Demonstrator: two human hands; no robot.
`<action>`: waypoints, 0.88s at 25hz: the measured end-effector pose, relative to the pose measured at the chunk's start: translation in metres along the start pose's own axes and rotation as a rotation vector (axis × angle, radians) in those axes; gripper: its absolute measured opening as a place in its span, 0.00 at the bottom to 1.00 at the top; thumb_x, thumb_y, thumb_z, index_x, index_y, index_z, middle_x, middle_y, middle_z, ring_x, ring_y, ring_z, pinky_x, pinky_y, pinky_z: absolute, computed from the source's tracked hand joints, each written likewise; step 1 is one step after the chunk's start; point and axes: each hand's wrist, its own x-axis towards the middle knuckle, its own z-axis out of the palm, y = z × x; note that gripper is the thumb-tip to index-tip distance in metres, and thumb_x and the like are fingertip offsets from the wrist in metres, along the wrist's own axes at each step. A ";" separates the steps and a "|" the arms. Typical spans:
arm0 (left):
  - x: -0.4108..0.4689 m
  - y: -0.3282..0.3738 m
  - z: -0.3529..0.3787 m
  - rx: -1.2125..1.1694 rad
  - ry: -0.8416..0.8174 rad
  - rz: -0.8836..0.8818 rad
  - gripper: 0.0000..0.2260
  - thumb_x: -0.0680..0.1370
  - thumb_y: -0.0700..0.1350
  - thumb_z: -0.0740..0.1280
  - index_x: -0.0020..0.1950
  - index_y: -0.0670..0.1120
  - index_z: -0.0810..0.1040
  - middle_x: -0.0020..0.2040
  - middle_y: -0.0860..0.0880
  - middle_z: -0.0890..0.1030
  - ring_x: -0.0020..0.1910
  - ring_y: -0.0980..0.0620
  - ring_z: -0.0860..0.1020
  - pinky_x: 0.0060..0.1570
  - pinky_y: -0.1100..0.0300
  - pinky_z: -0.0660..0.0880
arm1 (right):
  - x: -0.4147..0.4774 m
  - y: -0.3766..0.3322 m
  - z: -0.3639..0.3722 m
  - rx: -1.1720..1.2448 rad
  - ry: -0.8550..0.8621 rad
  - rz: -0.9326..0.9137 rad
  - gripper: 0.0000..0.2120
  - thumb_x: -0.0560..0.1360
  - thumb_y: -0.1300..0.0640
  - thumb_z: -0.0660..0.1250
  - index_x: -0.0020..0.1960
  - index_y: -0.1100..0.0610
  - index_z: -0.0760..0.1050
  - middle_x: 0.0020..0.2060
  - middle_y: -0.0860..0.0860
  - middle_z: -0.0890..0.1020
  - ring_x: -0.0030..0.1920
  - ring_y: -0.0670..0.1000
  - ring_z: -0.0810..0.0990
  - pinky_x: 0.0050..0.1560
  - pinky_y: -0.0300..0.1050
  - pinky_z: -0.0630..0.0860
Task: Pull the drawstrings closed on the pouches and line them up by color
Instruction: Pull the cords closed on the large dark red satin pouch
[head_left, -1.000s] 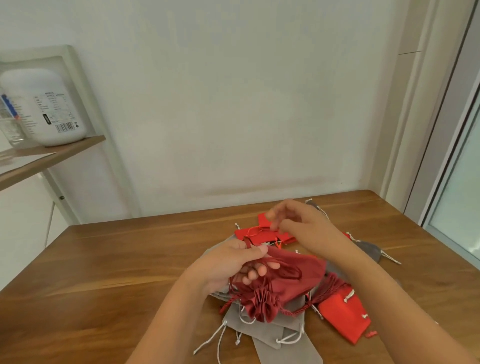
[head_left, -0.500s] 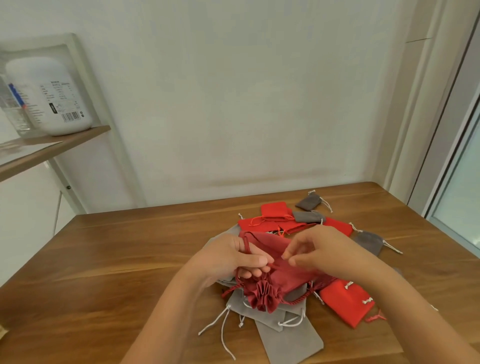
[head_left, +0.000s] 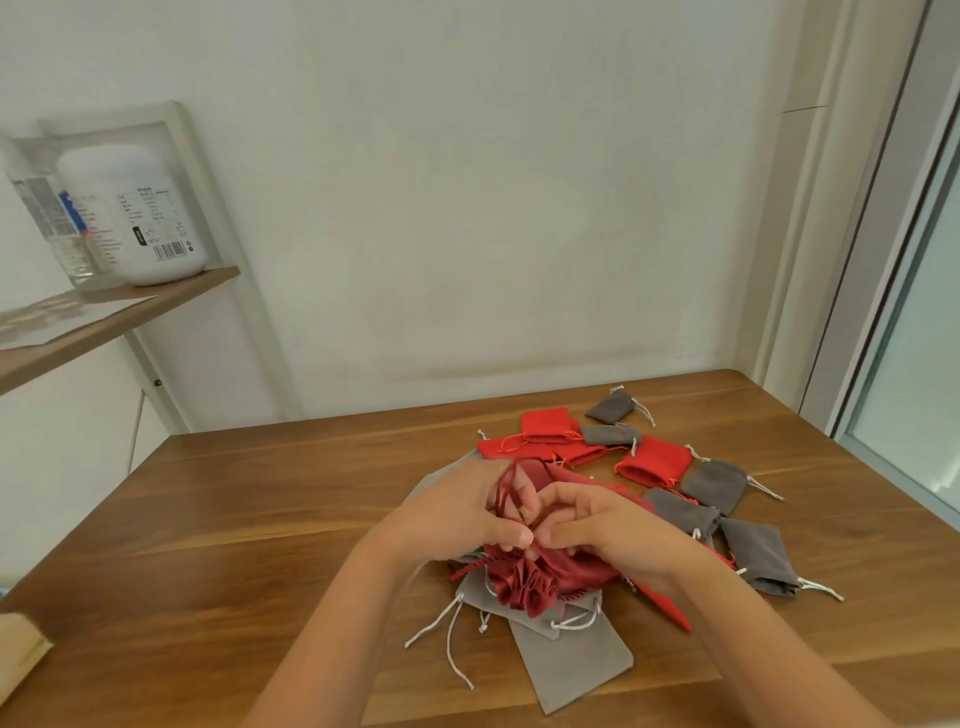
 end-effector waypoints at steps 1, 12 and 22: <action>0.000 -0.001 0.001 0.064 0.016 0.003 0.09 0.68 0.45 0.74 0.45 0.54 0.77 0.36 0.54 0.82 0.40 0.56 0.81 0.49 0.56 0.77 | 0.000 0.002 0.001 0.040 0.014 0.000 0.10 0.70 0.63 0.70 0.51 0.60 0.76 0.39 0.56 0.82 0.39 0.49 0.77 0.46 0.42 0.71; 0.001 -0.018 0.048 0.159 0.558 0.053 0.03 0.74 0.43 0.70 0.47 0.48 0.79 0.43 0.57 0.81 0.44 0.60 0.78 0.46 0.64 0.73 | 0.002 0.008 0.005 0.145 0.154 0.058 0.06 0.76 0.64 0.67 0.52 0.61 0.78 0.34 0.54 0.81 0.31 0.46 0.75 0.35 0.35 0.71; 0.001 -0.013 0.057 -0.194 0.670 0.123 0.05 0.73 0.38 0.71 0.41 0.48 0.80 0.37 0.53 0.83 0.39 0.59 0.80 0.44 0.66 0.74 | 0.001 0.008 0.004 0.264 0.224 -0.034 0.12 0.66 0.71 0.73 0.47 0.61 0.79 0.36 0.56 0.85 0.34 0.48 0.82 0.35 0.35 0.75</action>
